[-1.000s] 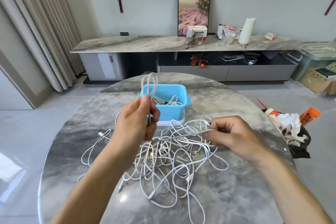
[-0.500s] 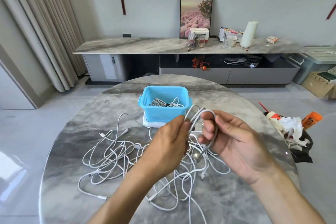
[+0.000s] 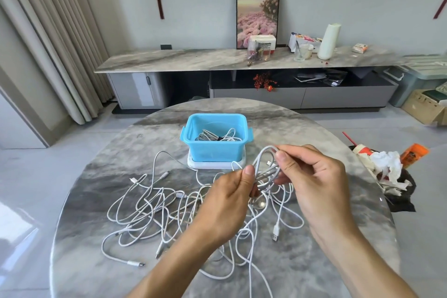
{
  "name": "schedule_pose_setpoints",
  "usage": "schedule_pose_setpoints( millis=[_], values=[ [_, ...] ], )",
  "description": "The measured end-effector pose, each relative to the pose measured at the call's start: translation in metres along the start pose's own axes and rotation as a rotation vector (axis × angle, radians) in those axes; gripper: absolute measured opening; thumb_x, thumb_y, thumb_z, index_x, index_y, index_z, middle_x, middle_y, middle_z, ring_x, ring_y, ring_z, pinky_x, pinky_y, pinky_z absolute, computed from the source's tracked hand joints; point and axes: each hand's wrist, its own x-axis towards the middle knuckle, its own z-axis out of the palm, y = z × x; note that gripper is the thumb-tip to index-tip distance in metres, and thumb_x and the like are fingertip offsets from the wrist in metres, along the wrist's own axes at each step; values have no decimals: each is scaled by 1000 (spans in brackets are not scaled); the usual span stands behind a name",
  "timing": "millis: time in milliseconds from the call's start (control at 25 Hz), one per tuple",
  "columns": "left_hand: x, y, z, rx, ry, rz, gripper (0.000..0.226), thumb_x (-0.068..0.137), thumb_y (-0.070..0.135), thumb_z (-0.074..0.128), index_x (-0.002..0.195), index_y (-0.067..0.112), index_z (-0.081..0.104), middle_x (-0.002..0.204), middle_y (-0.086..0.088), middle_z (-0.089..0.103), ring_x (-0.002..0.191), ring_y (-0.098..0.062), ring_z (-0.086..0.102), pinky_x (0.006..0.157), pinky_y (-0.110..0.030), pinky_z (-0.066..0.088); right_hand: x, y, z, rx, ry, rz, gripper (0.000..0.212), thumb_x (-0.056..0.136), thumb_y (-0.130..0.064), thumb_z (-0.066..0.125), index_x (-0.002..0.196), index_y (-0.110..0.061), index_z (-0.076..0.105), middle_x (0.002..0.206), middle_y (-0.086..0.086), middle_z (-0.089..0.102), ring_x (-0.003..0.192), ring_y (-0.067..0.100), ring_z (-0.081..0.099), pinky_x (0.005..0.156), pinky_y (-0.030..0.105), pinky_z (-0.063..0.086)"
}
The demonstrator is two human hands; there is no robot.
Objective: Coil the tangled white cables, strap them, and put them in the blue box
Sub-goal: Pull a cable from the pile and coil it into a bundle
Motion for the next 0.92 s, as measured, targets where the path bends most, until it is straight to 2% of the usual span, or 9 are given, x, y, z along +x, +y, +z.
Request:
schedule_pose_setpoints(
  millis=[120, 240, 360, 440, 560, 680, 800, 920],
  values=[
    [3, -2, 2, 16, 120, 37, 47, 100, 49, 34, 64, 22, 47, 59, 12, 49, 54, -7, 42, 59, -29, 34, -5, -4, 6, -13, 30, -47, 22, 89, -5, 69, 90, -26, 75, 82, -1, 68, 61, 14, 67, 63, 38, 60],
    [2, 0, 2, -71, 79, 14, 50, 99, 49, 32, 68, 16, 53, 55, 14, 53, 51, -8, 39, 54, -26, 32, -9, -2, 10, -6, 81, -49, 27, 90, -4, 68, 88, -31, 72, 80, 0, 71, 62, 17, 69, 60, 32, 59],
    [-1, 5, 4, -180, 36, 5, 51, 99, 49, 31, 67, 15, 52, 58, -1, 62, 46, -10, 36, 47, -19, 30, -11, -3, 15, 15, 82, 2, 16, 90, -7, 69, 90, -23, 71, 74, 0, 69, 60, 17, 68, 59, 35, 59],
    [-3, 7, 5, -234, 58, -7, 50, 99, 47, 32, 69, 12, 50, 53, -6, 56, 43, -8, 38, 46, -16, 31, -10, -4, 16, 88, 70, 66, 12, 89, -5, 70, 93, -16, 69, 72, 0, 66, 57, 17, 66, 56, 31, 58],
    [-4, 10, 6, -274, 67, -25, 46, 102, 41, 33, 70, 10, 45, 50, 2, 44, 46, -11, 37, 47, -20, 33, -7, -2, 16, 200, 53, 194, 21, 87, -1, 70, 103, -12, 65, 74, -2, 62, 55, 16, 63, 55, 31, 58],
    [-5, 8, 5, -333, -24, -85, 49, 101, 41, 34, 76, 1, 44, 56, -4, 40, 49, -14, 35, 43, -18, 30, -1, 1, 13, 224, -27, 346, 26, 89, -3, 67, 112, -16, 66, 80, 0, 60, 57, 11, 60, 54, 26, 56],
    [-7, 10, 4, -357, -120, -123, 57, 100, 45, 33, 83, -9, 45, 54, -6, 41, 45, -11, 33, 42, -16, 27, 0, 3, 8, 253, -186, 447, 14, 95, -10, 60, 102, -8, 71, 74, 1, 64, 56, 10, 58, 52, 25, 52],
    [-9, 21, 3, -426, -212, -168, 51, 102, 47, 26, 82, 14, 60, 57, 2, 51, 41, -6, 36, 41, -16, 25, -3, 0, 9, 202, -284, 421, 26, 101, -18, 51, 85, -6, 68, 61, 3, 61, 53, 11, 52, 51, 21, 46]
  ],
)
